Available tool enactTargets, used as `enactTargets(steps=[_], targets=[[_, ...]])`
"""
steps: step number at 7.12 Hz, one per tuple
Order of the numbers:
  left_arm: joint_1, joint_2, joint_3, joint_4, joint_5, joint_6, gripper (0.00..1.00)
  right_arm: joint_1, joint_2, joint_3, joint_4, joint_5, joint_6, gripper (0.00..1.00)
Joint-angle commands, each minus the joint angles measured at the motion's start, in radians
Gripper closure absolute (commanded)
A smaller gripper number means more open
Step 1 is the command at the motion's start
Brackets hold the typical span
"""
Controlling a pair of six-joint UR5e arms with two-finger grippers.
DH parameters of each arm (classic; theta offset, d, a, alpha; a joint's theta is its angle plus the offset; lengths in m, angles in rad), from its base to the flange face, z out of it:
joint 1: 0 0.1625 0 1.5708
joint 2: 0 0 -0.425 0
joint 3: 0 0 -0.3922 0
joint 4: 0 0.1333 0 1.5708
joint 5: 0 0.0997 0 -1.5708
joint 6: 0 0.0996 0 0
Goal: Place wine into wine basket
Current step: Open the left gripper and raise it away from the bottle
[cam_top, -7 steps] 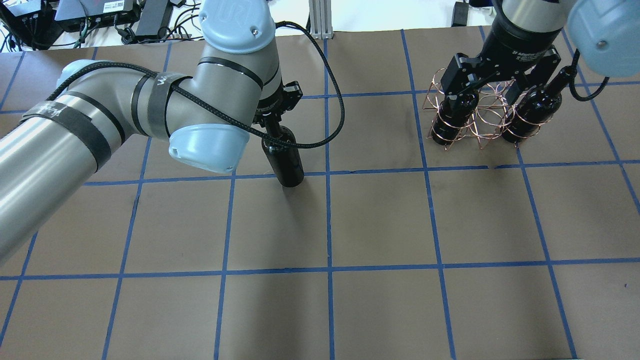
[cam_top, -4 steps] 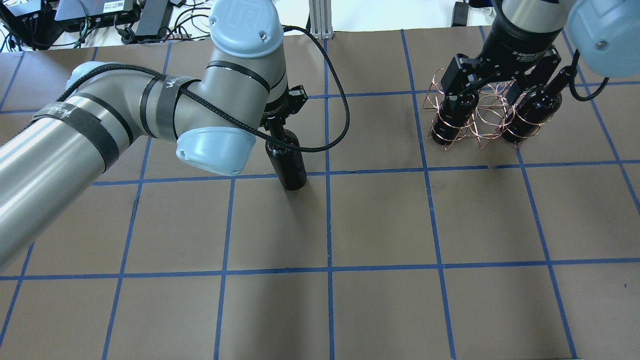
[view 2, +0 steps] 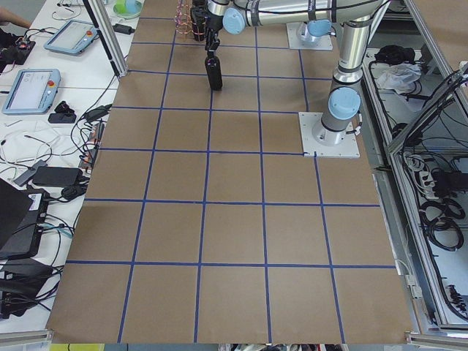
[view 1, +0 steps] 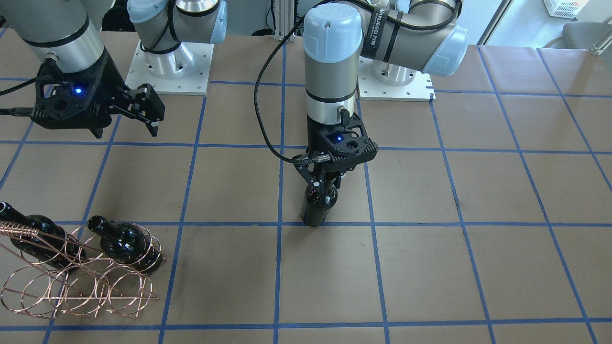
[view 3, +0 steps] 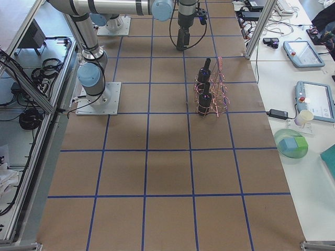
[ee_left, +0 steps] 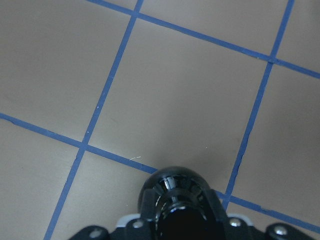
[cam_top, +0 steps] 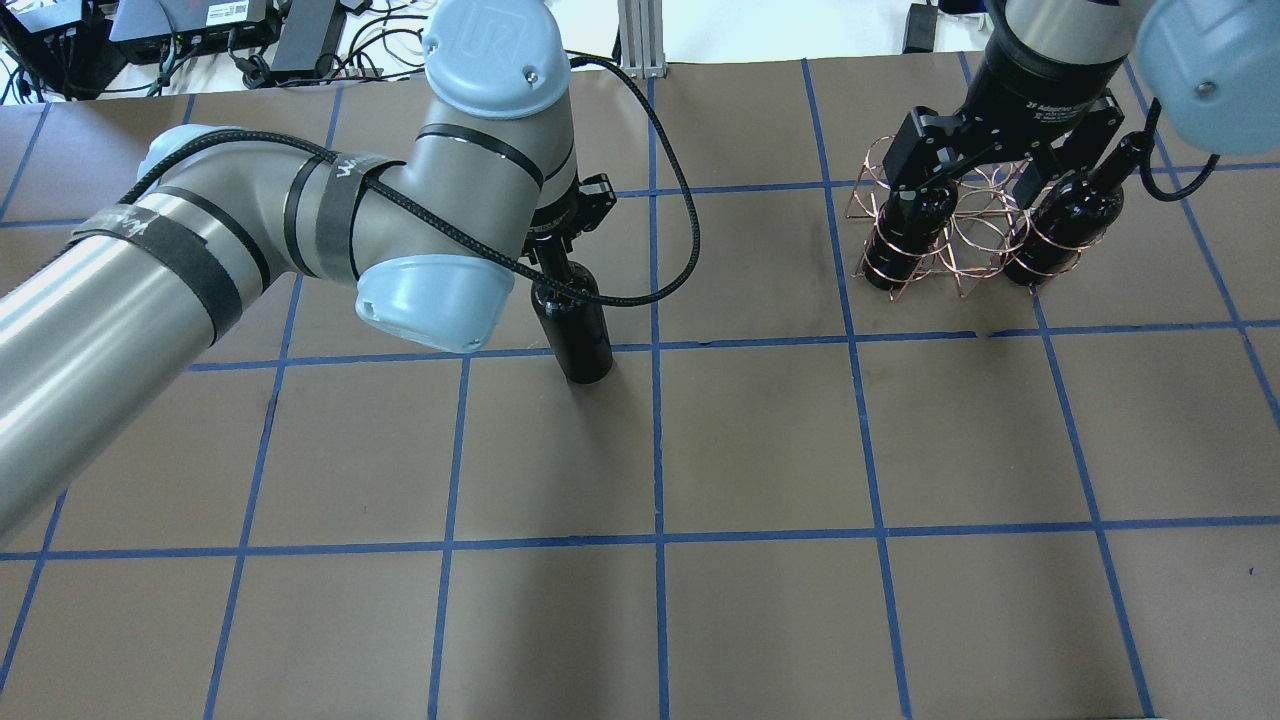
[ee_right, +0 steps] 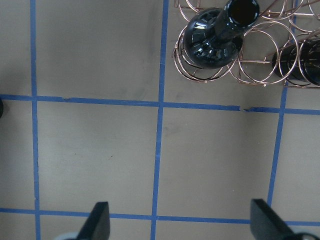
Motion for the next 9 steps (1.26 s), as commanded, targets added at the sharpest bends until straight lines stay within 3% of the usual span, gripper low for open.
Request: enactTargets(steps=[1,4,5,6,7,8,9], targets=[[0.0,-0.002,-0.001,0.0,-0.002,0.0,0.38,0.0,0.002,0.0,0.005,0.001,0.003,0.0],[0.009,0.025,0.028,0.001,-0.007,0.024,0.35,-0.003,0.002,0.0,-0.003,0.003,0.004,0.0],[0.014,0.034,0.089,-0.076,-0.009,0.045,0.32,-0.005,0.001,0.0,-0.003,-0.006,-0.014,0.0],[0.067,0.036,0.218,-0.229,-0.042,0.222,0.31,-0.002,0.004,0.001,-0.026,-0.034,-0.003,0.0],[0.142,0.048,0.308,-0.37,-0.121,0.277,0.31,0.0,0.005,0.0,-0.029,-0.022,0.003,0.0],[0.222,0.071,0.338,-0.446,-0.19,0.479,0.27,0.003,0.008,0.0,-0.037,-0.02,0.008,0.0],[0.312,0.103,0.339,-0.554,-0.194,0.651,0.27,0.011,0.008,-0.012,-0.047,-0.028,0.015,0.0]])
